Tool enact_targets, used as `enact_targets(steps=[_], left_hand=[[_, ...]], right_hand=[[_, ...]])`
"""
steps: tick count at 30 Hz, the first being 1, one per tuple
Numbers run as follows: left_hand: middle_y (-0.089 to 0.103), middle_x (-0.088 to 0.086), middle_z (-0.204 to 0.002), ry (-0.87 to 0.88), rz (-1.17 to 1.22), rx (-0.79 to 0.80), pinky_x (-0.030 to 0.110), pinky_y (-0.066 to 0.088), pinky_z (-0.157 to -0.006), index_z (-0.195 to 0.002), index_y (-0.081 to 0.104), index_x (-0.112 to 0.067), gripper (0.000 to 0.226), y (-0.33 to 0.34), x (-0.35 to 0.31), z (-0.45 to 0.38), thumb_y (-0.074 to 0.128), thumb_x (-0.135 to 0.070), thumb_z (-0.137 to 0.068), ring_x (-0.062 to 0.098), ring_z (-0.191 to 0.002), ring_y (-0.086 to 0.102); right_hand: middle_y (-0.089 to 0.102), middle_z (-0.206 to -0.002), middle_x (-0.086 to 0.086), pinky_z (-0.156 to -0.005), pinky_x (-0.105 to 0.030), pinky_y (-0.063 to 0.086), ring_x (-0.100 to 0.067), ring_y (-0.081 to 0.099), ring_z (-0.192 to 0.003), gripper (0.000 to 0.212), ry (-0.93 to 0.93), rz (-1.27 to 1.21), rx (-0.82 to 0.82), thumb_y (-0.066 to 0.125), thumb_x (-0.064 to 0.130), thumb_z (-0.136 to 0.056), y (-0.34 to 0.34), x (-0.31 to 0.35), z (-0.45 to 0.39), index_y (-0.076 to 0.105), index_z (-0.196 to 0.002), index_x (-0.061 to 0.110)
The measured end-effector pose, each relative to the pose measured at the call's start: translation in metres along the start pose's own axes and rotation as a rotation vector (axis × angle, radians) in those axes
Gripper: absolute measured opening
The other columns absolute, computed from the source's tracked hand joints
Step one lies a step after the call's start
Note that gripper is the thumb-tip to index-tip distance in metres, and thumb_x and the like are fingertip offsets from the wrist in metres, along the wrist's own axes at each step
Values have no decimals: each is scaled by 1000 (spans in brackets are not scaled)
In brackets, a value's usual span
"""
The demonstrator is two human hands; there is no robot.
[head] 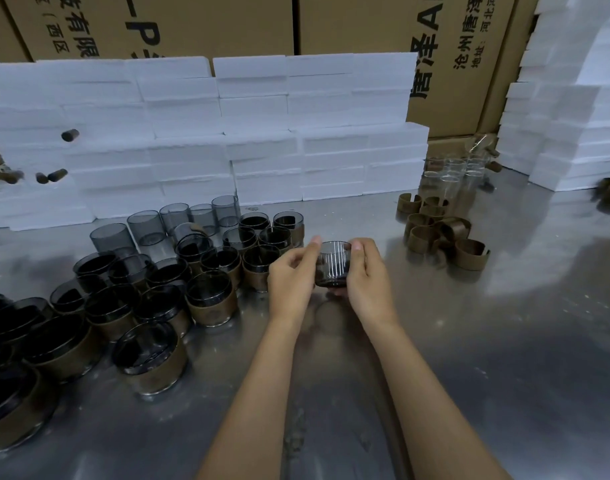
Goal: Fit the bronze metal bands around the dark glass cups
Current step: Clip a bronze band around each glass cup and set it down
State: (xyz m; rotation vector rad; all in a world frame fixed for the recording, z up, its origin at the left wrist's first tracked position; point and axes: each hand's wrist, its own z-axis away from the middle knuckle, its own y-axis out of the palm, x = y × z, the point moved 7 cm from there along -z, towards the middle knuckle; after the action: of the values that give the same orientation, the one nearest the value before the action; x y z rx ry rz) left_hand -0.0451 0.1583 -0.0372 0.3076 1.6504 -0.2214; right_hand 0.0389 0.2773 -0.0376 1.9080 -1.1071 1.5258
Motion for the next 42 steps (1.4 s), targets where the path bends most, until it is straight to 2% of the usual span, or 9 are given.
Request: enact_targets(steps=[4,8,15,23,27,30,33,37,42], left_hand=[[77,-2,-91,-89,91,111,28,55,-80,-99,79,-15,38,13,2,7,77,-51,-86,8,-86,69],[78,-10,-91,-162,132,195,12,54,-63,-105,79,-20,54,18,5,9,75,-67,-78,-5,-80,71],[79,-6,-108,-149,164,306,30,57,-81,-116,76,-29,74,33,3,8,55,-88,-77,11,-104,74],[76,10,-109,-94,200,45,39,56,-98,-112,67,-10,52,10,1,-1,54,-58,-98,23,-104,72],[66,-3,-79,37,114,-124,11,45,-64,-88,63,-13,31,-2,-6,-6,58,-40,-102,-6,-65,61],[62,4,-72,87,33,-198,28,44,-68,-83,67,-2,41,-11,-7,-7,59,-37,-102,12,-68,54],[71,11,-78,26,62,-159,39,53,-77,-82,73,-2,52,-9,-6,-5,54,-46,-103,20,-75,63],[80,4,-87,-145,190,88,36,60,-80,-79,83,-23,61,14,0,2,45,-69,-93,19,-83,77],[77,7,-111,-209,200,180,37,57,-84,-113,76,-23,78,24,2,9,49,-83,-71,21,-103,74]], right_hand=[[61,-72,-3,-70,-43,53,-18,56,-64,15,-44,-10,-12,53,36,-105,-1,4,2,57,-110,22],[66,-87,-2,-72,-34,54,-6,62,-68,45,148,-132,33,65,56,-93,5,0,5,48,-121,25],[80,-102,4,-89,-33,58,-8,75,-95,73,252,-178,346,40,86,-86,22,0,8,76,-113,29],[77,-89,-18,-73,-40,63,-29,76,-79,66,183,-111,110,32,60,-105,13,2,2,76,-96,12],[75,-80,-15,-53,-25,53,-19,69,-54,45,115,-144,50,37,36,-111,8,1,1,71,-87,17],[71,-79,-12,-51,-19,50,-12,64,-51,34,82,-172,15,45,28,-110,3,2,1,69,-92,11],[71,-83,-8,-58,-22,55,-10,65,-57,32,184,-284,39,60,43,-101,4,0,3,66,-97,12],[77,-110,-6,-80,-39,61,-20,77,-92,79,367,-388,299,69,77,-70,30,-5,11,64,-123,18],[80,-104,0,-86,-36,59,-15,76,-99,63,301,-308,340,58,76,-84,31,-2,11,76,-114,24]])
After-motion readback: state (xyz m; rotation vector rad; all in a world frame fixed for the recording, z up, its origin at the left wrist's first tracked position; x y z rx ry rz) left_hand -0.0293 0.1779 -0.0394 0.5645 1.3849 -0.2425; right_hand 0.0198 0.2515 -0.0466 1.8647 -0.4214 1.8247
